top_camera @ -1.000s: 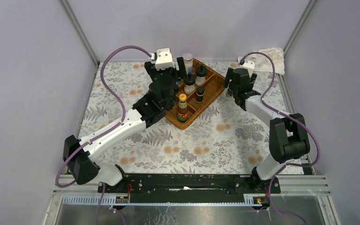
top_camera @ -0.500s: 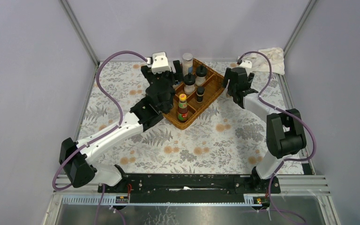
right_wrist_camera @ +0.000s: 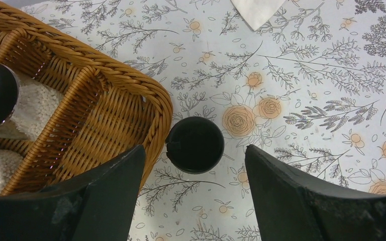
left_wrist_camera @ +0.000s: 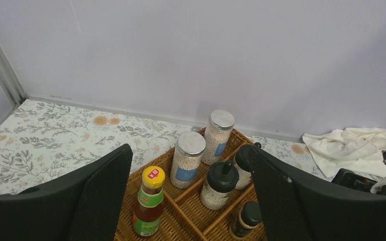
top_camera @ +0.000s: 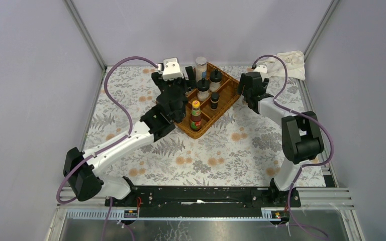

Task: Organize the condiment bottles
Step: Pick up the bottle from the center of the board.

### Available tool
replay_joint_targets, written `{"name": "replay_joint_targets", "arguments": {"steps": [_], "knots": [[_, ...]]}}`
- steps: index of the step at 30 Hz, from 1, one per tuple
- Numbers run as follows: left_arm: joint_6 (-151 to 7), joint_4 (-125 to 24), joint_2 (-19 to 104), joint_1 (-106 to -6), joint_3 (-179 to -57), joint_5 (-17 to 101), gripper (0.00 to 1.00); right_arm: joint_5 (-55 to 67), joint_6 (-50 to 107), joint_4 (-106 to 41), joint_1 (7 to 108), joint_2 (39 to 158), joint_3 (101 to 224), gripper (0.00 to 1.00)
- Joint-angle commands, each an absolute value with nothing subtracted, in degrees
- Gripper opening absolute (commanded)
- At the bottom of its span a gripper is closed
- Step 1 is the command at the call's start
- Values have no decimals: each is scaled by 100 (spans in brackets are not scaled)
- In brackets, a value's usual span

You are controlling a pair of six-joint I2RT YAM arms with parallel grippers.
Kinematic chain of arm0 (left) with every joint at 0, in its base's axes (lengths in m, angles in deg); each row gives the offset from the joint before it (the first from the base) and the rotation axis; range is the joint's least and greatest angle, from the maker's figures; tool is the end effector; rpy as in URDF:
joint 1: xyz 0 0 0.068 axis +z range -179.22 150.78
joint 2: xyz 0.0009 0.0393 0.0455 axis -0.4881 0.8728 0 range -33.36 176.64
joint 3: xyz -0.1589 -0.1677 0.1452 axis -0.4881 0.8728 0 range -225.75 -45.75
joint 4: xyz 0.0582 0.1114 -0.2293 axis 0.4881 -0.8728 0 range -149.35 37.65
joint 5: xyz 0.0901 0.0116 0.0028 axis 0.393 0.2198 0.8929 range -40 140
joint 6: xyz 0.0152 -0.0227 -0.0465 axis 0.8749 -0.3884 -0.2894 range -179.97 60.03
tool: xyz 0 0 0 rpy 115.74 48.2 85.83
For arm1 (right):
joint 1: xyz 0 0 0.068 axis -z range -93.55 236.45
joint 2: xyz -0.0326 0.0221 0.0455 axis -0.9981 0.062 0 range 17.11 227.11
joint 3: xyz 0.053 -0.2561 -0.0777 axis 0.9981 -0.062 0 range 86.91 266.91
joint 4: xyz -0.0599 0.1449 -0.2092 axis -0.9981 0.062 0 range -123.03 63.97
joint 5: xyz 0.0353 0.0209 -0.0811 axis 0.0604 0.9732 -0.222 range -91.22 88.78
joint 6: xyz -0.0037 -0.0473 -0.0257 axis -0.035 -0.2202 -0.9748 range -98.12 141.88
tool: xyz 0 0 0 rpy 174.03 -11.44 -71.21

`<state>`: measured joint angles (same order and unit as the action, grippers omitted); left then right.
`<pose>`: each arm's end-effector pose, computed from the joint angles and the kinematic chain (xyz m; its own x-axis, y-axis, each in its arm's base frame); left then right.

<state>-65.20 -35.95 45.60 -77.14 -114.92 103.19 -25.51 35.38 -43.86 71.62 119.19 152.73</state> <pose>0.2328 -0.2153 0.4010 0.0848 -0.1755 -0.9808 -0.0808 0.9799 -0.1823 0.3947 0.0893 0.2294 -0.3742 0.1210 -0.9194 0.2194 0.9749 0.0390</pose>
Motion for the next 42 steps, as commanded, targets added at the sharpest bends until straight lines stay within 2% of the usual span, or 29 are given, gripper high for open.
{"name": "replay_joint_targets", "arguments": {"steps": [1, 8, 19, 28, 38, 42], "knots": [[-6559, -3182, 4356, -7719, -11387, 10480, 90, -2504, 3493, -4397, 7196, 12021, 15549, 79], [-6533, -3102, 4339, -7718, -11311, 10500, 90, -2507, 3489, -4425, 7201, 12179, 15614, 75], [-6499, -3016, 4379, -7720, -11267, 10515, 90, -2517, 3471, -4463, 7246, 12307, 15694, 59], [-6503, -2985, 4406, -7716, -11234, 10517, 90, -2486, 3480, -4461, 7324, 12370, 15713, 37], [-6506, -3003, 4442, -7716, -11248, 10523, 90, -2452, 3446, -4382, 7353, 12286, 15757, 0], [-6498, -3004, 4460, -7720, -11256, 10553, 90, -2448, 3407, -4390, 7355, 12204, 15775, 0]]}}
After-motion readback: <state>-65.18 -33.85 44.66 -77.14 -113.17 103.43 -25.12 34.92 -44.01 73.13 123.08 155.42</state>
